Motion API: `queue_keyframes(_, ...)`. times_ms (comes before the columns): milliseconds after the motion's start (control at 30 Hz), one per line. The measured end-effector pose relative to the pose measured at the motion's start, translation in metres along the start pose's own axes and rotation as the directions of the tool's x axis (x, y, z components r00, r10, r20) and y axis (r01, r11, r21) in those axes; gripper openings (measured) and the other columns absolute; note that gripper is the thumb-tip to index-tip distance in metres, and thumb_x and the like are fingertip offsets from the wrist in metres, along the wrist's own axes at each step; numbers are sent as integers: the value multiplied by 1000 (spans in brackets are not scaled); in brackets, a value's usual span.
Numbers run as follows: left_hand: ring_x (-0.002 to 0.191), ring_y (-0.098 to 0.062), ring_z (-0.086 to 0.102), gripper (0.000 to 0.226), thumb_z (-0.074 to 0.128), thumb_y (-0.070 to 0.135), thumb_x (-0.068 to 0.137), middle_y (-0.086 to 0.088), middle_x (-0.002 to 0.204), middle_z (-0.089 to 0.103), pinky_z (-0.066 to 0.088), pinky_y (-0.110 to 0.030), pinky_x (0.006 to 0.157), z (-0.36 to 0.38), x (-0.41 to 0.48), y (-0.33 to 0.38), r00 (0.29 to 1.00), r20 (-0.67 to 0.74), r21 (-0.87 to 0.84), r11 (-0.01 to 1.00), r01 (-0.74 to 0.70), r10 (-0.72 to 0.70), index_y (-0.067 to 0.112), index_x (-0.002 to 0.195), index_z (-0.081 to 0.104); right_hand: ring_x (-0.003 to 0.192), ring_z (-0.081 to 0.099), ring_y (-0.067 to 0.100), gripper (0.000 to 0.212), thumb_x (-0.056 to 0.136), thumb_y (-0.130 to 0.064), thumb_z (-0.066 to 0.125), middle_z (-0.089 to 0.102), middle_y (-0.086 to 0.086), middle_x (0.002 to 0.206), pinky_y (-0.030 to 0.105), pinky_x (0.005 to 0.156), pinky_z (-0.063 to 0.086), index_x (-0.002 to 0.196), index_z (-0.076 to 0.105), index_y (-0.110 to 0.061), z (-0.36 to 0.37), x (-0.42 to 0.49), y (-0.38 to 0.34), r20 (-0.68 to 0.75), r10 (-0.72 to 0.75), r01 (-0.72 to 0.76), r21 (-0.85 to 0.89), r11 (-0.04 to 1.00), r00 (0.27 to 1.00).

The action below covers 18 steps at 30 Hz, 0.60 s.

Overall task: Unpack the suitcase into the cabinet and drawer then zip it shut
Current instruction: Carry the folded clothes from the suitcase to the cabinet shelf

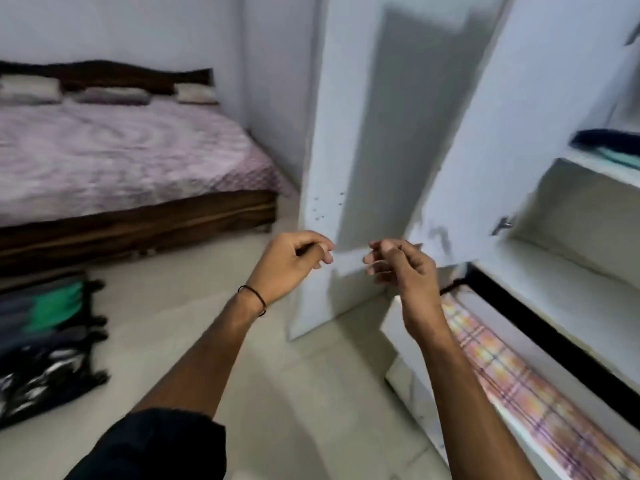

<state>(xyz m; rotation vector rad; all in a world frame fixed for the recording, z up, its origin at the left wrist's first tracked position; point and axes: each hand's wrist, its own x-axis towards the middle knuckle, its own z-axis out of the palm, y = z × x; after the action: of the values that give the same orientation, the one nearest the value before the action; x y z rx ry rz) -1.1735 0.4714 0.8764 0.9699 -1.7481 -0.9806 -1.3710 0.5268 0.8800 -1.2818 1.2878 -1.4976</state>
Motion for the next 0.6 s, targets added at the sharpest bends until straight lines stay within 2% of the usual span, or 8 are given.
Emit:
queue_keyframes(67, 66, -8, 64, 18, 54, 3, 96, -9, 80, 73, 49, -17, 68, -29, -16, -9, 999, -27, 35, 999, 35, -34, 1, 96, 72, 68, 60, 23, 25, 103, -12, 50, 71, 13, 83, 26, 61, 47, 106, 66, 6, 32, 1, 2, 13, 19, -20, 66, 998, 1000)
queue_keyframes(133, 66, -11, 64, 18, 54, 5, 96, -8, 80, 74, 49, -18, 68, -97, -58, -26, 986, -126, 51, 992, 119, -112, 4, 97, 73, 68, 60, 24, 26, 103, -14, 50, 70, 15, 84, 27, 60, 48, 106, 66, 6, 109, -11, 12, 129, 68, -80, 92, 993, 989)
queue_keyframes(233, 67, -9, 65, 20, 53, 8, 97, -4, 82, 74, 44, -11, 63, -182, -113, -57, 939, -287, 61, 974, 218, -192, 10, 96, 73, 67, 61, 22, 26, 103, -17, 50, 71, 14, 85, 28, 62, 48, 106, 67, 2, 214, -32, 26, 302, 144, -173, 73, 982, 942)
queue_keyframes(333, 68, -10, 65, 21, 51, 10, 97, -3, 83, 74, 42, -8, 59, -248, -159, -88, 864, -421, 46, 945, 325, -277, 10, 97, 72, 67, 62, 22, 25, 104, -20, 49, 71, 12, 84, 28, 61, 48, 103, 69, -4, 306, -38, 43, 461, 183, -228, 44, 973, 868)
queue_keyframes(433, 69, -11, 65, 21, 50, 9, 98, -5, 84, 74, 46, -12, 62, -311, -196, -125, 783, -518, -16, 919, 394, -345, 6, 99, 71, 70, 63, 24, 27, 104, -21, 49, 72, 13, 86, 29, 63, 49, 103, 69, -3, 388, -37, 59, 574, 215, -255, -11, 967, 790)
queue_keyframes(533, 69, -13, 67, 22, 50, 7, 97, -8, 82, 74, 52, -19, 65, -376, -215, -169, 701, -591, -55, 887, 459, -399, 3, 99, 71, 70, 64, 24, 29, 103, -21, 49, 72, 13, 86, 27, 62, 50, 105, 69, 0, 474, -22, 80, 644, 237, -287, -28, 958, 728)
queue_keyframes(600, 67, -13, 66, 21, 51, 6, 96, -11, 81, 74, 51, -19, 63, -422, -221, -198, 648, -621, -93, 863, 496, -440, 2, 98, 72, 68, 63, 23, 27, 103, -20, 49, 72, 12, 85, 26, 60, 49, 103, 69, -1, 531, -11, 93, 666, 257, -319, -29, 947, 700)
